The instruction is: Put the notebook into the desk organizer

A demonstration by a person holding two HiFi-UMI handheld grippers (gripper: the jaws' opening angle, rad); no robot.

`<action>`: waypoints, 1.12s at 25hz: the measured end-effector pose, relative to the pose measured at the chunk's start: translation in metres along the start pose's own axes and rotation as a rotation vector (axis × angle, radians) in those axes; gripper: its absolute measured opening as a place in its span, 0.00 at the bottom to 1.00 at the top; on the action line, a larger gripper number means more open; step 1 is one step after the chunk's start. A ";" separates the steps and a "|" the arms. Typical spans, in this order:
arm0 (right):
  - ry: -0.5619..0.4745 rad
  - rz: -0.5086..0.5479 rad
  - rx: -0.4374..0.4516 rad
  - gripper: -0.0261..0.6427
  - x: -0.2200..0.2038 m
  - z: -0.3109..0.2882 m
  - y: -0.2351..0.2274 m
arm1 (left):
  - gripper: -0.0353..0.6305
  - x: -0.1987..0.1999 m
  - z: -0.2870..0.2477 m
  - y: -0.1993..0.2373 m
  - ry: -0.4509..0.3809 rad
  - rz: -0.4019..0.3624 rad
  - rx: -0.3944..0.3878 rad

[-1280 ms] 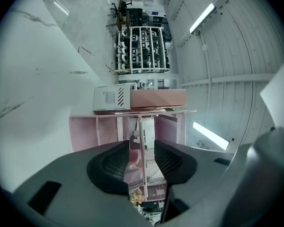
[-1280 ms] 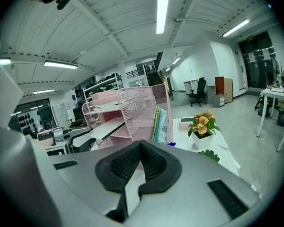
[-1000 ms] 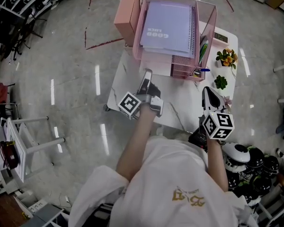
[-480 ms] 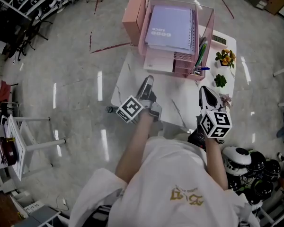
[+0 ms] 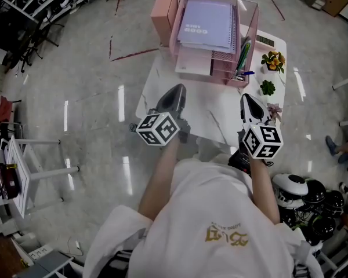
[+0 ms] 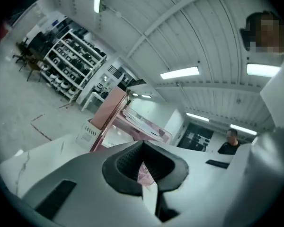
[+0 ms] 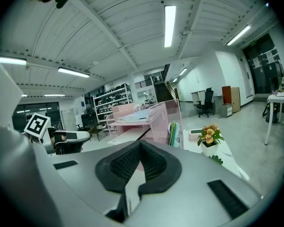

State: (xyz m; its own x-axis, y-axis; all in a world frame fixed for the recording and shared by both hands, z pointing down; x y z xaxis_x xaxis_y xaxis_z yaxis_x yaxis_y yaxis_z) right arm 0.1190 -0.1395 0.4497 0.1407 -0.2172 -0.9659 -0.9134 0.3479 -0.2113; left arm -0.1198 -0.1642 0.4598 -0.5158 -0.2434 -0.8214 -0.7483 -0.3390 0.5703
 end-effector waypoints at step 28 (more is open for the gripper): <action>-0.020 0.005 0.022 0.05 0.001 0.016 0.003 | 0.08 -0.007 0.006 -0.033 0.093 -0.262 -0.041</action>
State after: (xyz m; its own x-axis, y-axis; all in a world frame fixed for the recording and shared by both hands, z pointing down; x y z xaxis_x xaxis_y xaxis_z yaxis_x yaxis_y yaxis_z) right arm 0.1222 -0.1239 0.4452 0.1437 -0.1971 -0.9698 -0.9055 0.3692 -0.2092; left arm -0.0942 -0.1459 0.4470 -0.2651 -0.2244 -0.9377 -0.8323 -0.4377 0.3400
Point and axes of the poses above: the fingertips, and each gripper's own axes: z backward along the fingers, y to its left, x out of its top, the point moved 4 cm from there along z, backward along the fingers, and after that the axes turned 6 degrees about -y, right-handed, at the moved point
